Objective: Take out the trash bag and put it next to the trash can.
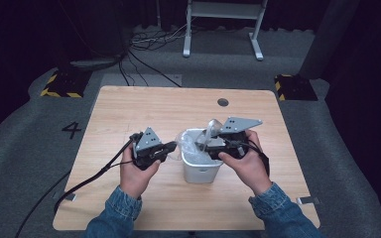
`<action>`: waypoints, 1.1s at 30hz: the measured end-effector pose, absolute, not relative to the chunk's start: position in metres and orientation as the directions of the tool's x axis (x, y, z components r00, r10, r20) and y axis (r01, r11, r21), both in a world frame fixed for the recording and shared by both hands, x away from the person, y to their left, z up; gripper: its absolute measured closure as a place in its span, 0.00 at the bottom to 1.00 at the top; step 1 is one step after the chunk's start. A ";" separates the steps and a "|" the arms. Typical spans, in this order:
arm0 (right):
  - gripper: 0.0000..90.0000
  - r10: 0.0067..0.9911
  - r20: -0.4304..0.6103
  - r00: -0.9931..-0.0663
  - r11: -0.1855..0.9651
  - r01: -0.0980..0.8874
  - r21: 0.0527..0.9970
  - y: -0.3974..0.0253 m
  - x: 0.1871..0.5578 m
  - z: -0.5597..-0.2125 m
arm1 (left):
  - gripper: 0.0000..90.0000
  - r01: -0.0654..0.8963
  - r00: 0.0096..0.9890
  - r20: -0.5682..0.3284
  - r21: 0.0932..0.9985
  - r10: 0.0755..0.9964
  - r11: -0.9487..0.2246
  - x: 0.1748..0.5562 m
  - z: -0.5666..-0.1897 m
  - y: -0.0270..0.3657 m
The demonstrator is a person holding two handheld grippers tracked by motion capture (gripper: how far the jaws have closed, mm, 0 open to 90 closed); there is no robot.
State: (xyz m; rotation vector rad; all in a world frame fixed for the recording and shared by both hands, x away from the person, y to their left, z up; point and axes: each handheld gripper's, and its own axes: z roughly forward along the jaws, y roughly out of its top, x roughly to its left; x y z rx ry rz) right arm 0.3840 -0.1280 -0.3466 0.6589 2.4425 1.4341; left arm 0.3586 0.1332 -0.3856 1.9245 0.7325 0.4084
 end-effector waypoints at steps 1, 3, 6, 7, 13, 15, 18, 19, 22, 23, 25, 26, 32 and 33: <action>0.46 0.483 0.029 -0.875 0.424 0.263 0.867 -0.124 0.385 -0.347 | 0.98 0.304 0.761 -0.022 0.895 0.649 -0.327 0.359 -0.384 0.131; 0.42 0.471 0.031 -0.882 0.436 0.263 0.861 -0.118 0.385 -0.348 | 0.98 0.298 0.764 -0.013 0.894 0.645 -0.334 0.359 -0.382 0.128; 0.37 0.456 0.033 -0.889 0.462 0.269 0.845 -0.108 0.388 -0.350 | 0.98 0.293 0.768 -0.014 0.897 0.641 -0.331 0.361 -0.381 0.124; 0.36 0.457 0.034 -0.889 0.472 0.275 0.838 -0.106 0.389 -0.351 | 0.98 0.292 0.767 -0.013 0.897 0.641 -0.331 0.360 -0.381 0.123; 0.36 0.456 0.037 -0.889 0.534 0.307 0.788 -0.093 0.397 -0.360 | 0.98 0.283 0.768 -0.006 0.900 0.641 -0.330 0.358 -0.380 0.123; 0.45 0.451 0.049 -0.891 0.548 0.321 0.773 -0.092 0.400 -0.363 | 0.98 0.280 0.766 0.001 0.900 0.643 -0.335 0.358 -0.380 0.123; 0.67 0.437 0.072 -0.897 0.564 0.335 0.755 -0.093 0.402 -0.365 | 0.97 0.281 0.767 -0.005 0.902 0.641 -0.329 0.357 -0.381 0.123; 0.76 0.432 0.077 -0.898 0.570 0.339 0.749 -0.093 0.403 -0.365 | 0.97 0.279 0.767 -0.002 0.901 0.641 -0.331 0.357 -0.381 0.123; 0.94 0.418 0.077 -0.905 0.591 0.336 0.733 -0.093 0.403 -0.366 | 0.93 0.271 0.768 0.003 0.905 0.640 -0.329 0.355 -0.381 0.125; 0.97 0.415 0.074 -0.907 0.594 0.331 0.733 -0.094 0.403 -0.366 | 0.89 0.268 0.765 0.004 0.907 0.644 -0.324 0.354 -0.381 0.126; 0.99 0.417 0.068 -0.907 0.592 0.327 0.737 -0.095 0.403 -0.365 | 0.80 0.248 0.758 0.020 0.916 0.652 -0.316 0.353 -0.381 0.129; 1.00 0.419 0.068 -0.906 0.589 0.328 0.739 -0.095 0.403 -0.365 | 0.76 0.243 0.753 0.023 0.919 0.658 -0.310 0.352 -0.381 0.130; 1.00 0.438 0.061 -0.897 0.559 0.325 0.763 -0.102 0.401 -0.361 | 0.43 0.247 0.720 0.028 0.923 0.693 -0.294 0.348 -0.382 0.143; 1.00 0.440 0.061 -0.896 0.554 0.325 0.766 -0.103 0.401 -0.361 | 0.37 0.239 0.715 0.040 0.924 0.698 -0.299 0.347 -0.381 0.144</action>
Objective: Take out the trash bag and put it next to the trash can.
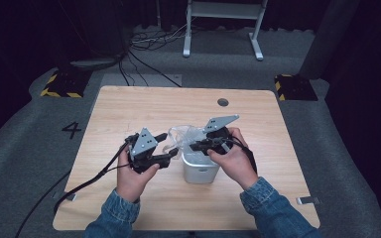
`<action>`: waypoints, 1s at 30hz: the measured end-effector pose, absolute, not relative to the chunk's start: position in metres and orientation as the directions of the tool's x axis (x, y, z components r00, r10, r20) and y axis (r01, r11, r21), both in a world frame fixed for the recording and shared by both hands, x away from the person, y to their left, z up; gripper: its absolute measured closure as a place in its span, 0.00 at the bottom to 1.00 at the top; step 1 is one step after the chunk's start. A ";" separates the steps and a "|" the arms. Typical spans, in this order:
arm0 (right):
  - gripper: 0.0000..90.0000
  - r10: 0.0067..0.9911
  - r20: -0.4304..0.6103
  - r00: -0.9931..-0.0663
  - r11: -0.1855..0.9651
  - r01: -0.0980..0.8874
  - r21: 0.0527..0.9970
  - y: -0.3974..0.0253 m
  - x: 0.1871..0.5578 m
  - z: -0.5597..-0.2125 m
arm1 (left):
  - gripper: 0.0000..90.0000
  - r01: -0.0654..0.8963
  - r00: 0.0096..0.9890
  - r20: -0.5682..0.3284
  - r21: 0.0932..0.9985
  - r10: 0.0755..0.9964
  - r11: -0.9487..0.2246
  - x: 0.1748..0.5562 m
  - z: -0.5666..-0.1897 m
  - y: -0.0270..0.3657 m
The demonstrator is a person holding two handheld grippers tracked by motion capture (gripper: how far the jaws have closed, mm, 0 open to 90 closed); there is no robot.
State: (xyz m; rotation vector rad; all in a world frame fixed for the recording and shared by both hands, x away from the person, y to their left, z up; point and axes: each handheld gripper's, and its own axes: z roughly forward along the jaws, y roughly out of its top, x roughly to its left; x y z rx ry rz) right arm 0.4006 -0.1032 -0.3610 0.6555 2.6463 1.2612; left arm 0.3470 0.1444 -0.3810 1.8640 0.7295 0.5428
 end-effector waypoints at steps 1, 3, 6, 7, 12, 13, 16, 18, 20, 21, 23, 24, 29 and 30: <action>1.00 0.443 0.061 -0.894 0.550 0.325 0.769 -0.104 0.400 -0.361 | 0.34 0.235 0.714 0.040 0.927 0.699 -0.293 0.345 -0.380 0.145; 1.00 0.445 0.057 -0.894 0.545 0.320 0.775 -0.104 0.400 -0.361 | 0.29 0.228 0.712 0.035 0.933 0.701 -0.278 0.342 -0.379 0.144; 1.00 0.447 0.052 -0.893 0.540 0.316 0.781 -0.104 0.399 -0.360 | 0.24 0.243 0.720 0.011 0.933 0.694 -0.267 0.341 -0.380 0.141; 1.00 0.449 0.050 -0.892 0.536 0.314 0.784 -0.105 0.399 -0.360 | 0.23 0.245 0.721 0.012 0.931 0.693 -0.272 0.342 -0.382 0.140; 1.00 0.455 0.046 -0.889 0.522 0.308 0.796 -0.106 0.398 -0.356 | 0.23 0.248 0.723 0.034 0.920 0.690 -0.304 0.343 -0.389 0.135; 1.00 0.454 0.045 -0.890 0.519 0.305 0.798 -0.107 0.398 -0.355 | 0.23 0.245 0.723 0.035 0.921 0.690 -0.303 0.343 -0.390 0.134; 1.00 0.455 0.041 -0.889 0.513 0.300 0.804 -0.107 0.398 -0.354 | 0.22 0.244 0.719 0.043 0.919 0.694 -0.310 0.343 -0.391 0.133; 1.00 0.458 0.040 -0.888 0.509 0.299 0.807 -0.108 0.397 -0.353 | 0.22 0.249 0.717 0.044 0.916 0.695 -0.315 0.343 -0.391 0.133; 1.00 0.460 0.038 -0.887 0.506 0.297 0.810 -0.109 0.397 -0.352 | 0.23 0.247 0.716 0.048 0.916 0.696 -0.317 0.343 -0.391 0.133; 1.00 0.462 0.036 -0.886 0.503 0.295 0.812 -0.109 0.397 -0.350 | 0.23 0.245 0.717 0.049 0.916 0.696 -0.317 0.343 -0.391 0.133; 1.00 0.465 0.034 -0.885 0.498 0.292 0.816 -0.111 0.397 -0.347 | 0.23 0.239 0.714 0.064 0.914 0.697 -0.329 0.342 -0.390 0.134; 1.00 0.465 0.031 -0.885 0.497 0.289 0.818 -0.111 0.397 -0.346 | 0.23 0.237 0.709 0.072 0.912 0.701 -0.334 0.341 -0.390 0.135; 1.00 0.466 0.020 -0.885 0.488 0.276 0.828 -0.113 0.396 -0.337 | 0.21 0.236 0.696 0.114 0.896 0.709 -0.376 0.337 -0.387 0.141; 1.00 0.467 0.019 -0.884 0.485 0.274 0.830 -0.114 0.396 -0.334 | 0.21 0.239 0.697 0.110 0.896 0.708 -0.375 0.337 -0.387 0.143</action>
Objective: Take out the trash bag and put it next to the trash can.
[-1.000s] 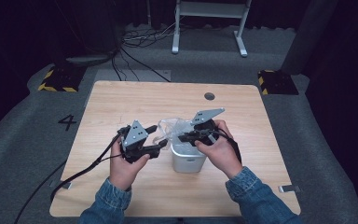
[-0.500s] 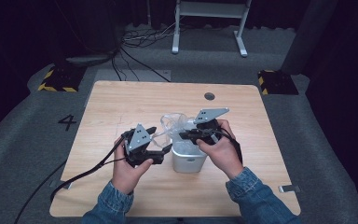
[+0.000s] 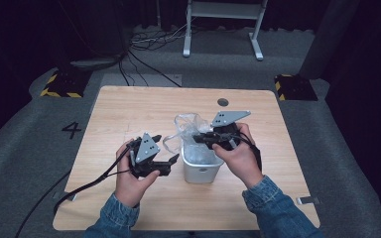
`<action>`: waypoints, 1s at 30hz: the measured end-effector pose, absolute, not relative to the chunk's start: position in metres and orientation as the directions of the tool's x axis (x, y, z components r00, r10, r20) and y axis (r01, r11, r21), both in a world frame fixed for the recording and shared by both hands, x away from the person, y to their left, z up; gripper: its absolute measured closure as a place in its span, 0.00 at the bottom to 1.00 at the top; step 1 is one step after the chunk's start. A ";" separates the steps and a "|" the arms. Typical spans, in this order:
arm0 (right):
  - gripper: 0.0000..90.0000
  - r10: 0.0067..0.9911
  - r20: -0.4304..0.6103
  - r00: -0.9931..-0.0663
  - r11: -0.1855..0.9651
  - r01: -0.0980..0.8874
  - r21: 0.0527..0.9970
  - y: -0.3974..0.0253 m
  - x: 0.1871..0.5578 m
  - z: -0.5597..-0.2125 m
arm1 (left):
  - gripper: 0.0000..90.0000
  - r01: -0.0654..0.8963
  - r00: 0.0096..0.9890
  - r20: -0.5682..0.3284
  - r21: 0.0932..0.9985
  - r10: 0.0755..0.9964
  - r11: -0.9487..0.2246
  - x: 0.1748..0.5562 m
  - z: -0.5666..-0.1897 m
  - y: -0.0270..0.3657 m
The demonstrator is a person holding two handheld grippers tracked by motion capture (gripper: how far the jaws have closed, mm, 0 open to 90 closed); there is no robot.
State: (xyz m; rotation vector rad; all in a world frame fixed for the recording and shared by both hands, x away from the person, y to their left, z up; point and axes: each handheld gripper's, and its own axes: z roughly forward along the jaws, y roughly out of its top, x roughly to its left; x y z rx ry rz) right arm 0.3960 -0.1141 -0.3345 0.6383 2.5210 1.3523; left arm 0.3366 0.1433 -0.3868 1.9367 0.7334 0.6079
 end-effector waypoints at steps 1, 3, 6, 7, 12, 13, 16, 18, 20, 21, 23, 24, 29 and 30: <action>1.00 0.467 0.017 -0.884 0.482 0.271 0.833 -0.115 0.396 -0.332 | 0.21 0.248 0.698 0.100 0.895 0.709 -0.370 0.336 -0.387 0.145; 1.00 0.468 0.013 -0.884 0.475 0.264 0.839 -0.117 0.395 -0.328 | 0.21 0.265 0.691 0.088 0.893 0.717 -0.364 0.336 -0.387 0.150; 1.00 0.469 0.001 -0.883 0.469 0.250 0.847 -0.118 0.395 -0.320 | 0.21 0.281 0.673 0.082 0.891 0.735 -0.357 0.334 -0.386 0.157; 1.00 0.468 -0.001 -0.884 0.467 0.246 0.850 -0.119 0.395 -0.317 | 0.21 0.284 0.666 0.079 0.892 0.742 -0.351 0.334 -0.386 0.158; 1.00 0.467 -0.014 -0.884 0.451 0.224 0.864 -0.121 0.393 -0.305 | 0.21 0.292 0.652 0.086 0.889 0.754 -0.354 0.330 -0.383 0.166; 1.00 0.466 -0.018 -0.885 0.449 0.219 0.866 -0.121 0.393 -0.302 | 0.21 0.295 0.648 0.084 0.889 0.757 -0.351 0.329 -0.384 0.167; 1.00 0.466 -0.024 -0.884 0.443 0.210 0.872 -0.122 0.393 -0.297 | 0.21 0.304 0.641 0.086 0.884 0.763 -0.356 0.329 -0.385 0.170; 1.00 0.466 -0.030 -0.884 0.439 0.202 0.875 -0.122 0.392 -0.292 | 0.21 0.317 0.636 0.078 0.881 0.767 -0.352 0.329 -0.386 0.173; 1.00 0.465 -0.036 -0.884 0.438 0.195 0.877 -0.122 0.392 -0.288 | 0.21 0.323 0.632 0.074 0.880 0.772 -0.349 0.329 -0.387 0.175; 1.00 0.466 -0.038 -0.884 0.437 0.192 0.879 -0.123 0.392 -0.285 | 0.21 0.329 0.630 0.072 0.877 0.774 -0.349 0.329 -0.388 0.176; 1.00 0.466 -0.047 -0.883 0.435 0.183 0.882 -0.123 0.392 -0.280 | 0.21 0.330 0.627 0.081 0.874 0.775 -0.358 0.329 -0.389 0.176; 1.00 0.468 -0.051 -0.882 0.433 0.179 0.883 -0.124 0.392 -0.277 | 0.21 0.333 0.628 0.073 0.875 0.775 -0.352 0.328 -0.389 0.177; 1.00 0.475 -0.065 -0.877 0.423 0.163 0.891 -0.128 0.391 -0.266 | 0.21 0.344 0.623 0.061 0.874 0.780 -0.343 0.330 -0.392 0.181; 1.00 0.478 -0.067 -0.876 0.421 0.162 0.892 -0.129 0.391 -0.264 | 0.21 0.348 0.623 0.058 0.873 0.780 -0.343 0.330 -0.392 0.181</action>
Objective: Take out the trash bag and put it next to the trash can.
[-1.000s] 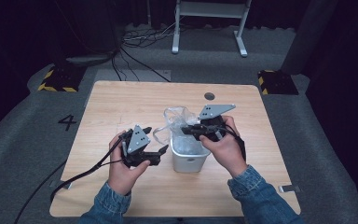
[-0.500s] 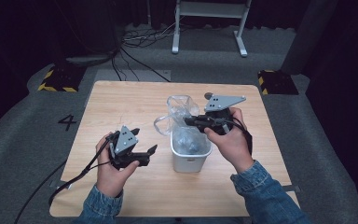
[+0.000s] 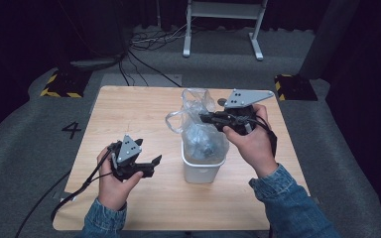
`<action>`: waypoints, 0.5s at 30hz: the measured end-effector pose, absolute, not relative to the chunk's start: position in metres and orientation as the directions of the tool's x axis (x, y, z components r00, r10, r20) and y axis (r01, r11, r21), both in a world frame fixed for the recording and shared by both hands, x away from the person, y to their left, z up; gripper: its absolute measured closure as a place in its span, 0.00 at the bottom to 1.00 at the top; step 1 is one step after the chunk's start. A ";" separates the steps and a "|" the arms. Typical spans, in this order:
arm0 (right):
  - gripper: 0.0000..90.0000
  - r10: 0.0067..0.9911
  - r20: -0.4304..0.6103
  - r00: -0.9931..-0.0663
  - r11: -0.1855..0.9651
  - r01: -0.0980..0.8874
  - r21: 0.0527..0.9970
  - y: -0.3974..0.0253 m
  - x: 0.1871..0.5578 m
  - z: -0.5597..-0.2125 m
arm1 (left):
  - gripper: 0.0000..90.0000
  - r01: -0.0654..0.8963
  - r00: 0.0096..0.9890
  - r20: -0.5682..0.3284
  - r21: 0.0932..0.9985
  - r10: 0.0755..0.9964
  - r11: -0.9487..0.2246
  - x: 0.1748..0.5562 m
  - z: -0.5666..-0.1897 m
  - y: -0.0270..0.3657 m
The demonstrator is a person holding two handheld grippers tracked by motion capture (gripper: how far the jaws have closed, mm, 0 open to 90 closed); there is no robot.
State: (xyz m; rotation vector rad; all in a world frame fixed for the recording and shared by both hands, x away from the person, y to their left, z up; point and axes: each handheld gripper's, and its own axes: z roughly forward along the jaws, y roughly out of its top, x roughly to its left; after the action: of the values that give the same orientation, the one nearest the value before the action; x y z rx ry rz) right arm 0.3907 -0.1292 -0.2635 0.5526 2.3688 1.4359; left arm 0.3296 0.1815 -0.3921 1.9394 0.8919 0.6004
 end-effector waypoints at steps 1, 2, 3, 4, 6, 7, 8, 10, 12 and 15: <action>1.00 0.480 -0.071 -0.874 0.419 0.158 0.894 -0.130 0.390 -0.261 | 0.21 0.348 0.623 0.060 0.872 0.780 -0.345 0.330 -0.392 0.182; 1.00 0.481 -0.074 -0.873 0.418 0.154 0.895 -0.131 0.390 -0.259 | 0.21 0.349 0.622 0.059 0.872 0.781 -0.344 0.330 -0.392 0.183; 1.00 0.484 -0.077 -0.872 0.416 0.151 0.897 -0.133 0.389 -0.257 | 0.21 0.350 0.621 0.059 0.872 0.782 -0.344 0.330 -0.392 0.184; 1.00 0.486 -0.080 -0.870 0.414 0.149 0.898 -0.134 0.389 -0.255 | 0.21 0.351 0.619 0.059 0.871 0.783 -0.343 0.330 -0.392 0.184; 1.00 0.491 -0.087 -0.867 0.410 0.143 0.901 -0.136 0.388 -0.250 | 0.21 0.353 0.619 0.056 0.872 0.784 -0.341 0.331 -0.393 0.186; 1.00 0.495 -0.090 -0.864 0.409 0.140 0.902 -0.138 0.388 -0.248 | 0.21 0.354 0.617 0.057 0.870 0.785 -0.342 0.331 -0.393 0.186; 1.00 0.498 -0.094 -0.862 0.407 0.136 0.903 -0.139 0.388 -0.246 | 0.21 0.354 0.616 0.059 0.870 0.785 -0.343 0.331 -0.393 0.187; 1.00 0.504 -0.100 -0.858 0.402 0.131 0.906 -0.142 0.387 -0.241 | 0.21 0.357 0.615 0.058 0.869 0.786 -0.343 0.332 -0.394 0.187; 1.00 0.511 -0.105 -0.853 0.397 0.125 0.909 -0.146 0.386 -0.238 | 0.21 0.358 0.614 0.062 0.866 0.787 -0.348 0.332 -0.394 0.187; 1.00 0.523 -0.114 -0.845 0.393 0.120 0.912 -0.151 0.386 -0.234 | 0.21 0.361 0.615 0.072 0.860 0.785 -0.362 0.333 -0.395 0.187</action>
State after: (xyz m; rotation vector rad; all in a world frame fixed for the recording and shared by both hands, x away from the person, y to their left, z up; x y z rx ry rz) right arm 0.3863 -0.1511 -0.2340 0.5550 2.2728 1.4409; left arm 0.3331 0.1867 -0.3954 1.9636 0.9069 0.6116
